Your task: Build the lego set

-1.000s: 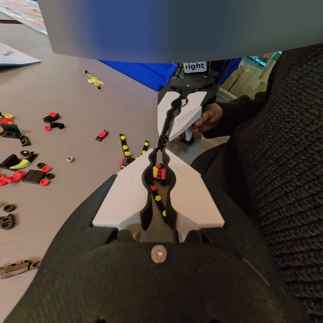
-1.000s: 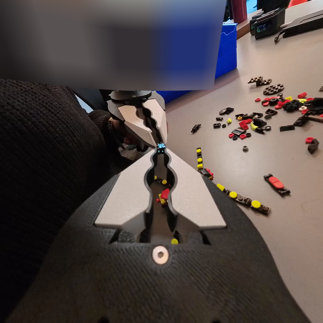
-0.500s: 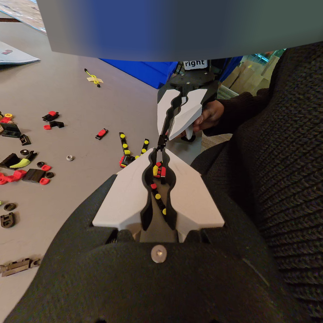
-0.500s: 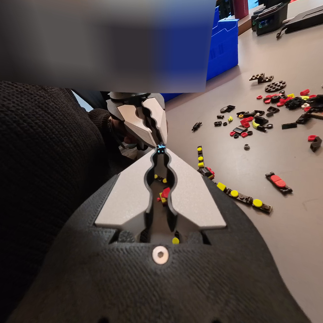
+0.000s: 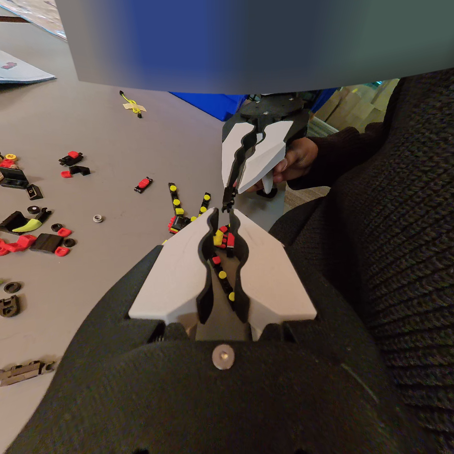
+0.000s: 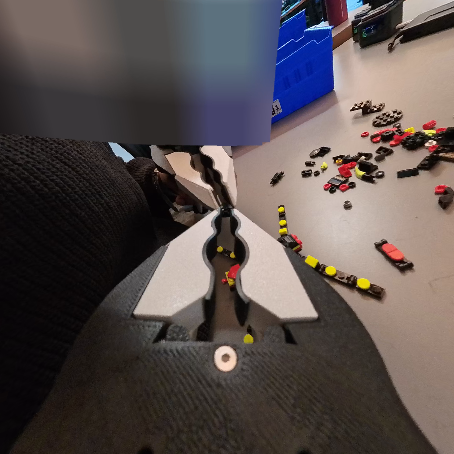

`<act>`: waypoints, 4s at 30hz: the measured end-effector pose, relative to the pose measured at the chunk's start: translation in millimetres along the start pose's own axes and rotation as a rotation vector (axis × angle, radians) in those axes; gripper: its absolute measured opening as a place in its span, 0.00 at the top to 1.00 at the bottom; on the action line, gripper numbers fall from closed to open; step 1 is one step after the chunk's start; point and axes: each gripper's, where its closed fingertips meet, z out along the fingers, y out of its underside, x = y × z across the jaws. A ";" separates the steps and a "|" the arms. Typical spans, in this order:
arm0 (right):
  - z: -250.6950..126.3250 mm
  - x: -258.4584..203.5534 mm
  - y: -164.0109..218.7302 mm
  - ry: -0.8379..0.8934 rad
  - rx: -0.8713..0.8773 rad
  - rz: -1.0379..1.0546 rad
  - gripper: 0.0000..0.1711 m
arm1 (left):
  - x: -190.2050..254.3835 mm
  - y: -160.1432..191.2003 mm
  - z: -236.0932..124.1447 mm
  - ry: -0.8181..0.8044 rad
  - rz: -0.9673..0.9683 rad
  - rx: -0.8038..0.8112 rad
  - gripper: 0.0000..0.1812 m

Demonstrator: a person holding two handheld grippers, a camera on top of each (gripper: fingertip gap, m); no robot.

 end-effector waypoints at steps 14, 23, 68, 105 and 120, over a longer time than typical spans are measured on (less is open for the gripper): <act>-44.8 82.1 2.9 0.389 -0.087 0.010 0.98 | -16.6 4.0 -0.9 -0.076 -0.050 -0.023 0.93; -87.8 126.2 30.1 0.530 -0.171 0.288 0.98 | -15.9 6.0 -2.6 -0.086 -0.036 -0.034 0.94; -5.9 196.2 -23.6 0.531 -0.412 -0.333 0.79 | -11.6 13.9 -1.1 -0.117 -0.006 -0.081 0.95; 28.8 0.3 -54.6 -0.362 0.119 0.630 0.97 | -17.7 -38.0 -29.7 -0.121 -0.082 0.246 0.91; 44.7 1.4 -55.3 -0.219 0.178 0.429 0.97 | -19.6 -49.1 -38.7 0.189 -0.624 0.401 0.97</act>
